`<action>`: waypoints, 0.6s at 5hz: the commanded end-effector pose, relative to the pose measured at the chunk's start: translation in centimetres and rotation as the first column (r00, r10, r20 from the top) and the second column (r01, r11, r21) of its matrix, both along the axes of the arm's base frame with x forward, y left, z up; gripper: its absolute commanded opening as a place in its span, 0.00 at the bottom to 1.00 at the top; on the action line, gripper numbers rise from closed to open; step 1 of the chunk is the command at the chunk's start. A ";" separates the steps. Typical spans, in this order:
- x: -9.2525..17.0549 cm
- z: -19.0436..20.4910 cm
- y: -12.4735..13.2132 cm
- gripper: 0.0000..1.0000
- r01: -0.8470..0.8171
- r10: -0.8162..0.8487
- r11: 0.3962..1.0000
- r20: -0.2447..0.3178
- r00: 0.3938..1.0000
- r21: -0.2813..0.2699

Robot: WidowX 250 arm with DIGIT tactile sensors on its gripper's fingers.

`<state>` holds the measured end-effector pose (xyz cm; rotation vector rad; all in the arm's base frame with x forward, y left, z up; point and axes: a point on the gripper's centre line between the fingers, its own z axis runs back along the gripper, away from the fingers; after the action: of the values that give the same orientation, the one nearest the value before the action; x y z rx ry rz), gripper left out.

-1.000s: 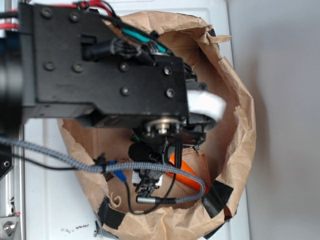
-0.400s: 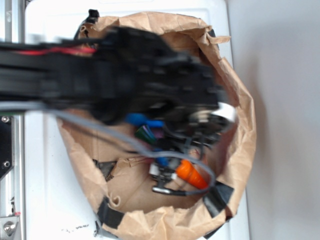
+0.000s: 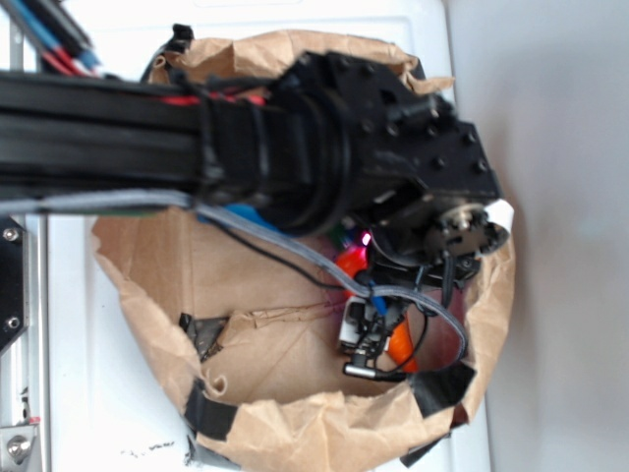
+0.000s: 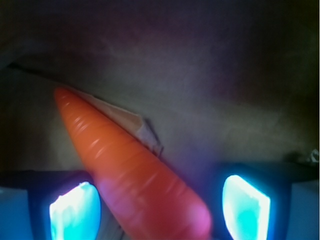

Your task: Grab the carrot.

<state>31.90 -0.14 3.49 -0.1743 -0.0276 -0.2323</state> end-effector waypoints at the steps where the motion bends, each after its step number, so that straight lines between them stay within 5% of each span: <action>1: -0.4 0.8 -1.2 0.00 0.003 -0.004 1.000 0.057 0.998 0.030; 3: -1.4 0.5 -1.1 0.00 -0.004 -0.001 0.999 0.083 0.997 0.052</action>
<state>30.18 -0.74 2.60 -0.1209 -0.0615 -0.2156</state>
